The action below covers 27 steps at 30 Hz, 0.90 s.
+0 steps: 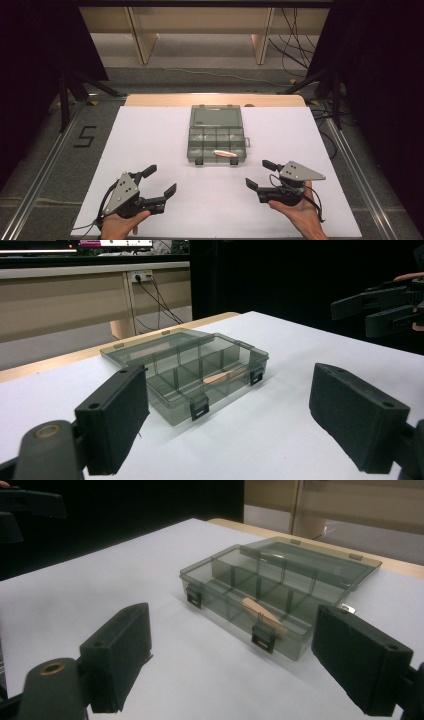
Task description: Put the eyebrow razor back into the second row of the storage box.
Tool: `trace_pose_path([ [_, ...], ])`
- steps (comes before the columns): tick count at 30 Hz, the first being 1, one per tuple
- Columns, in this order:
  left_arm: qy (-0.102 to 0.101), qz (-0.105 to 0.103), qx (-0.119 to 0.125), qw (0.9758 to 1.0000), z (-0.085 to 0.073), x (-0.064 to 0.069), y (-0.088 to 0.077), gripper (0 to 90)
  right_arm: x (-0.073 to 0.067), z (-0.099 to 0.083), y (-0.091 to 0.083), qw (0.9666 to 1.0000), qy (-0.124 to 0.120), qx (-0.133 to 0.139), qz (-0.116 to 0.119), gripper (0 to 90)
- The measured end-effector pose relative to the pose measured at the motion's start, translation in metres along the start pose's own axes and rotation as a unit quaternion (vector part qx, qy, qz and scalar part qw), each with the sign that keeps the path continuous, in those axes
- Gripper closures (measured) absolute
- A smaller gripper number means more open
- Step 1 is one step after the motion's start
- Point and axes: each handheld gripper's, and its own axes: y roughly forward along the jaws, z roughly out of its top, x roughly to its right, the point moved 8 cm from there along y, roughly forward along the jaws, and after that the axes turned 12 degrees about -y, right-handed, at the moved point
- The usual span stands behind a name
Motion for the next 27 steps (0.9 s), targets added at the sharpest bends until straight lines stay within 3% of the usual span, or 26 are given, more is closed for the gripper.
trace_pose_path([
  [11, 0.001, 0.0, 0.002, 1.0, 0.0004, 0.0002, -0.0006, 15.9, -0.0011, -0.0051, -0.0038, 1.0, 0.0, -0.003, -0.003, 16.8],
  [23, 0.0, 0.0, 0.001, 1.0, 0.0, 0.0006, -0.0004, 15.9, -0.0041, -0.0033, -0.0051, 0.9999, -0.001, 0.014, -0.004, 16.7],
  [27, 0.002, 0.0, 0.001, 1.0, 0.0002, 0.0005, -0.0003, 15.9, -0.0028, -0.0047, -0.0061, 1.0, -0.003, 0.005, -0.008, 16.7],
])
